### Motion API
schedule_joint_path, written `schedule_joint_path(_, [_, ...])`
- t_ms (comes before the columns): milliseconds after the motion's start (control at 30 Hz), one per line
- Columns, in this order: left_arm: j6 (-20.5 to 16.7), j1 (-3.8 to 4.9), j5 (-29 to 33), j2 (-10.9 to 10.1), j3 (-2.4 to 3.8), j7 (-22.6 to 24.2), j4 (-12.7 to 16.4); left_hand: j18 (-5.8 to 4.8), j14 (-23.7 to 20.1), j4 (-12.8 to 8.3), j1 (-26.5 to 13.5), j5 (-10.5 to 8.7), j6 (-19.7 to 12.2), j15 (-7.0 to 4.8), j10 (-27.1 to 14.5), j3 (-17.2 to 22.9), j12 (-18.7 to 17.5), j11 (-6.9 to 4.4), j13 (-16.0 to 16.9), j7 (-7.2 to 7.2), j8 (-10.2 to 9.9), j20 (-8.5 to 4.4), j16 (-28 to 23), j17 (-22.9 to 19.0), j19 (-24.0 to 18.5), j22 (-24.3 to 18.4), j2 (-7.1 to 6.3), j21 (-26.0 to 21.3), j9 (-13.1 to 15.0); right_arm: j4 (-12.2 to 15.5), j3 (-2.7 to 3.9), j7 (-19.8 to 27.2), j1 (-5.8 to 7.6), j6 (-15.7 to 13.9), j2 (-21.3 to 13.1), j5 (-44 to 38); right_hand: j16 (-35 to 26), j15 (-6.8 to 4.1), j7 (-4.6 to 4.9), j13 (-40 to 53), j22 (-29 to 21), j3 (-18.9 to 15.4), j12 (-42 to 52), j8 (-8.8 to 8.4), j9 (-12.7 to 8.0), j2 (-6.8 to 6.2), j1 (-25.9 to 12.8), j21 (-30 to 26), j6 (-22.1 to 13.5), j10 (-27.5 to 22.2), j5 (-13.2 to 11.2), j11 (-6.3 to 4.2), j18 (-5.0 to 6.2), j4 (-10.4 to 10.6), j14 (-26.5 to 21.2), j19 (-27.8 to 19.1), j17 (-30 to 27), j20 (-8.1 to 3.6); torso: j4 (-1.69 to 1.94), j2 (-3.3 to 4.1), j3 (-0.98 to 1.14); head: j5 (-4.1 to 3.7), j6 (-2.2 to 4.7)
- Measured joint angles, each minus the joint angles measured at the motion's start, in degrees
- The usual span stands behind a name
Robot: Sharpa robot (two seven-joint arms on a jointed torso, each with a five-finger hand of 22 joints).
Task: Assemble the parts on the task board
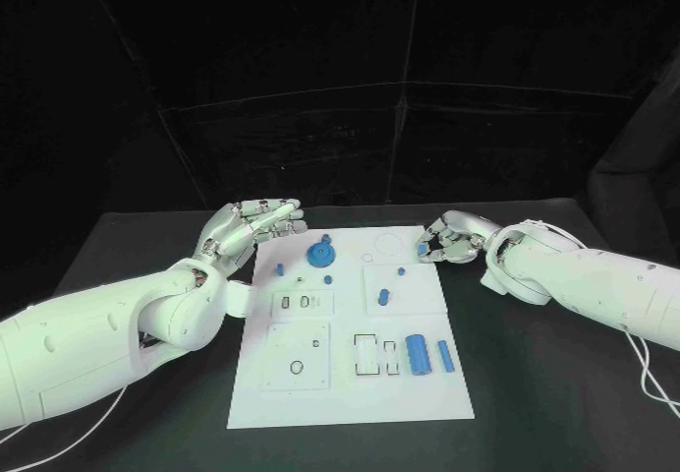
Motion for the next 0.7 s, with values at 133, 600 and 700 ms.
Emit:
schedule_joint_path(133, [0.0,0.0,0.0,0.0,0.0,0.0,0.0,0.0,0.0,0.0,0.0,0.0,0.0,0.0,0.0,0.0,0.0,0.0,0.0,0.0,0.0,0.0,0.0,0.0,0.0,0.0,0.0,0.0,0.0,0.5,0.0,-0.1,-0.03,-1.3,0.0,0.0,0.0,-0.04,0.1,0.0,0.0,1.1,0.0,0.14,0.0,0.73,0.2,0.0,0.1,0.1,-0.2,-0.31,0.0,-0.2,0.0,0.1,0.0,-0.11,-0.01,0.0,0.01,0.01,-0.06])
schedule_joint_path(600, [0.0,0.0,0.0,-0.3,0.0,0.0,-0.1,0.0,0.0,-0.2,0.2,0.0,0.0,0.0,0.0,-0.2,0.0,0.0,0.0,0.0,-0.3,0.0,0.0,-0.1,0.0,-0.1,0.19,0.0,0.0,12.0,0.06,-5.1,0.64,-8.1,-2.8,0.1,0.0,-0.41,0.12,0.1,0.0,3.0,-0.8,0.13,0.0,1.34,-0.2,0.0,0.1,0.0,0.5,-0.4,0.0,-1.1,0.0,0.1,0.0,-0.48,-0.09,-0.31,-0.27,0.3,-0.07])
schedule_joint_path(700, [0.0,0.01,0.0,-0.3,0.0,0.0,-0.4,0.0,0.0,-0.2,0.2,0.0,0.0,0.0,0.0,-0.2,0.0,0.0,0.0,0.0,-0.3,0.0,0.0,-0.1,0.0,-0.1,0.19,0.0,0.0,14.8,0.12,-7.8,1.12,-8.8,-1.9,-0.4,0.0,-0.41,0.12,0.1,0.0,3.3,-1.0,0.09,-0.2,1.4,-0.2,0.0,0.1,0.0,0.5,-0.4,0.0,-1.3,0.0,0.1,0.0,-0.48,-0.09,-0.45,-0.36,0.52,-0.22])
